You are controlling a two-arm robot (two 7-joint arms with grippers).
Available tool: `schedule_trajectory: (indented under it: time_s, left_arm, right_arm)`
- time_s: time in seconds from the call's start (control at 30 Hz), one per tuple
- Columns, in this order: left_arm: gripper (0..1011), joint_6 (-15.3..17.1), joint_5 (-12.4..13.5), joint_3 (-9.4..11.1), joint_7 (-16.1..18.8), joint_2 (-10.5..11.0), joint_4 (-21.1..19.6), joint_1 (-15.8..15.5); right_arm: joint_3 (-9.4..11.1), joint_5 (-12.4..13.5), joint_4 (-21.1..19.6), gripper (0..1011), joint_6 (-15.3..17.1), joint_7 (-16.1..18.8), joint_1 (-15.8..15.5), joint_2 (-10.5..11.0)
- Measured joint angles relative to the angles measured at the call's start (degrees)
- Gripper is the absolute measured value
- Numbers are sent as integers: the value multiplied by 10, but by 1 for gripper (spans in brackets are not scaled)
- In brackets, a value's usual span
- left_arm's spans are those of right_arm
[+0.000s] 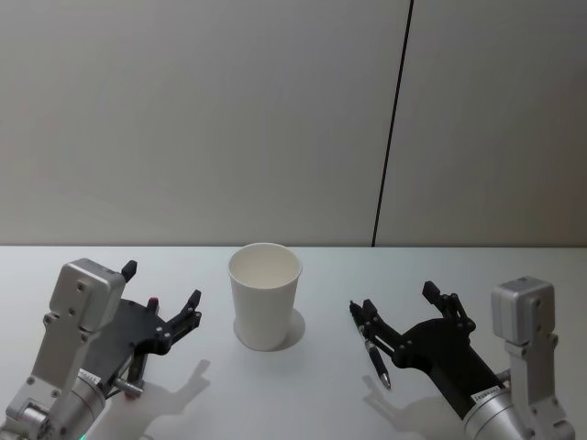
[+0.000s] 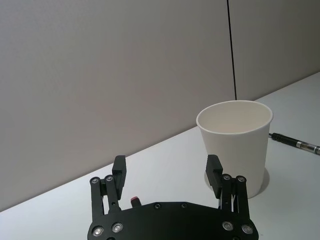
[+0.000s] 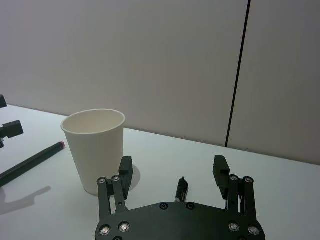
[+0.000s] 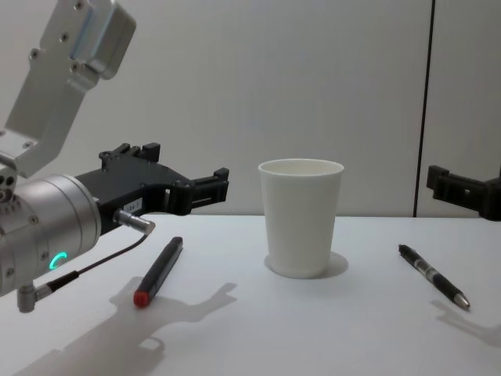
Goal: Place the pen into the pen holder.
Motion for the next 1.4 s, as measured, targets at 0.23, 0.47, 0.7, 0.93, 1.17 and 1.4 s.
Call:
schedule_trajectory:
  time_s: [0.23,0.47,0.7,0.93,1.17,1.4]
  left_arm:
    - [1004,0,0,0,0,0,0,0]
    - [1004,0,0,0,0,0,0,0]
    - [1004,0,0,0,0,0,0,0]
    - [1004,0,0,0,0,0,0,0]
    - [1004,0,0,0,0,0,0,0]
    - [1004,0,0,0,0,0,0,0]
  right_arm:
    - [0,0,0,1001,0,0,0,0]
    - [0,0,0,1001,0,0,0,0]
    - [0,0,0,1001,0,0,0,0]
    - [0,0,0,1001,0,0,0,0]
    - [0,0,0,1001,0,0,0,0]
    - [0,0,0,1001,0,0,0,0]
